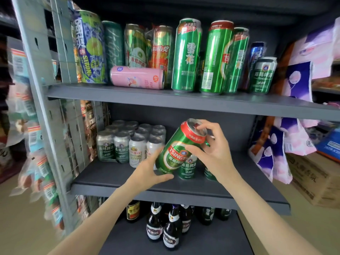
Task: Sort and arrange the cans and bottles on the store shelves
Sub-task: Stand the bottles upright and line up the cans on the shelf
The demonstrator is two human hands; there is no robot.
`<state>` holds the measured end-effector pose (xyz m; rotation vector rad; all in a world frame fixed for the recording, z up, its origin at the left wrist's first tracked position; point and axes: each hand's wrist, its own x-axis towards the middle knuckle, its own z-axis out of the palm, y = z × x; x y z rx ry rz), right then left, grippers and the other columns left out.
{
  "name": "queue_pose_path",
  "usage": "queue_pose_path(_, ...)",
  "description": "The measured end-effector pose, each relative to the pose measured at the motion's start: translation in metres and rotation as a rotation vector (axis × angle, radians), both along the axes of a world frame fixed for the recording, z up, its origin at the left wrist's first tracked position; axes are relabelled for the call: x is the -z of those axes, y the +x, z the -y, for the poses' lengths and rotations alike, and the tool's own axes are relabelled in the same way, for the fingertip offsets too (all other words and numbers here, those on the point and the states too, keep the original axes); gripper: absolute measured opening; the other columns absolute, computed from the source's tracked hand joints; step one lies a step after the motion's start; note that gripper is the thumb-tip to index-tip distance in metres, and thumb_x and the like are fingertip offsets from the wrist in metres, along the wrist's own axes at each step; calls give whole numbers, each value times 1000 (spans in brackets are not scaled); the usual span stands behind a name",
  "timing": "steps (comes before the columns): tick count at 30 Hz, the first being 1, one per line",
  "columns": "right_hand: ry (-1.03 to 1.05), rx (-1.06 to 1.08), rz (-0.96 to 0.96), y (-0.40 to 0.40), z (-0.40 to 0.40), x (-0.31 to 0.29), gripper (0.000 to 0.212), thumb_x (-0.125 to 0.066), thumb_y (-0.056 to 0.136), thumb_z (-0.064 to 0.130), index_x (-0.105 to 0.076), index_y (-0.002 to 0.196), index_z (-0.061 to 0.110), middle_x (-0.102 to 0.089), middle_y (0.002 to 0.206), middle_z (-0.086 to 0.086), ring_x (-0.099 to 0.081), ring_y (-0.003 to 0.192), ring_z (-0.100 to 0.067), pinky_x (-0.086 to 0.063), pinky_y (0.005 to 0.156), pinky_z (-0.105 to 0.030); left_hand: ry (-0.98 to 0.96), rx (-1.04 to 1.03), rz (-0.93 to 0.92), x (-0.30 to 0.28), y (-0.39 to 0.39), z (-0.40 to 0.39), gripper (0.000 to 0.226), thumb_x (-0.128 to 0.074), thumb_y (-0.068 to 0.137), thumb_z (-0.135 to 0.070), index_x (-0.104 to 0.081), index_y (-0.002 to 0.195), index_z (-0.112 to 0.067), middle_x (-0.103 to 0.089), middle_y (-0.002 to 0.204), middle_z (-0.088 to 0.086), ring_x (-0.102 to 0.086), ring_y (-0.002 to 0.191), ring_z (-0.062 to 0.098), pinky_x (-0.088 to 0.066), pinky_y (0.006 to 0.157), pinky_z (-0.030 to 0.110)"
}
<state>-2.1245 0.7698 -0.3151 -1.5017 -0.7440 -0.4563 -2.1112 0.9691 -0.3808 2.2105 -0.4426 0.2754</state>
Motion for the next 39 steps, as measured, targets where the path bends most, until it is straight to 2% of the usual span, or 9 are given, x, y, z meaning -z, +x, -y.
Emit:
queue_pose_path(6,126,-13,102,-49,16,-38,60,-73,71,14,-40,118,32,-52,118,14,-57,108,-5,-51,82,-21,-38,101,179,-58,-37,29,76,-83,64,-29,-37,124,-38,-53,104,-33,-51,96,-22,-37,80,-1)
queue_pose_path(11,125,136,253,-52,36,-115,63,-70,78,4,-34,125,27,-47,122,9,-55,106,-2,-50,82,-21,21,159,302,-136,-32,64,83,-77,69,-38,-34,139,-28,-61,110,-18,-57,101,-5,-42,90,13)
queue_pose_path(15,269,292,213,-30,61,-166,71,-72,80,10,-32,135,33,-49,129,1,-57,108,-7,-51,85,-24,163,17,495,-166,-25,69,51,-59,88,-32,-42,136,-29,-71,90,-9,-66,81,6,-51,84,30)
queue_pose_path(20,175,499,56,24,90,-201,77,-78,73,19,-33,133,37,-49,127,1,-55,112,-18,-48,97,-44,138,-53,677,-199,-7,76,42,-53,92,-25,-47,134,-25,-61,100,-16,-60,79,-1,-40,76,4)
queue_pose_path(23,164,550,-54,55,102,-203,75,-74,78,17,-32,138,33,-49,128,-1,-52,115,-20,-48,96,-43,217,-109,835,-216,14,88,49,-42,90,-39,-46,135,-22,-54,129,-2,-52,116,18,-35,104,32)
queue_pose_path(26,160,621,-65,80,112,-204,78,-72,80,17,-28,142,32,-47,133,-4,-51,114,-19,-47,97,-44,383,-279,852,-222,45,96,67,-33,80,-54,-34,142,-30,-30,150,6,-22,139,32,-16,110,53)
queue_pose_path(31,172,565,-107,119,114,-195,79,-71,82,17,-25,144,30,-45,137,-5,-50,118,-20,-42,103,-46,543,-420,919,-207,74,100,98,-70,66,-58,-21,146,-32,-21,152,16,-10,141,37,-8,103,63)
queue_pose_path(36,211,464,-176,145,109,-191,74,-63,83,6,-26,143,27,-49,131,-1,-53,114,-20,-47,97,-46,563,-501,1053,-206,81,104,106,-71,60,-60,-18,148,-33,-18,154,14,-6,140,36,-10,100,66)
queue_pose_path(39,201,463,-190,150,108,-189,65,-58,83,1,-32,136,27,-51,125,-3,-54,113,-23,-56,76,-40,577,-502,1035,-206,82,105,105,-71,61,-60,-18,148,-34,-15,154,13,-4,140,37,-9,100,67)
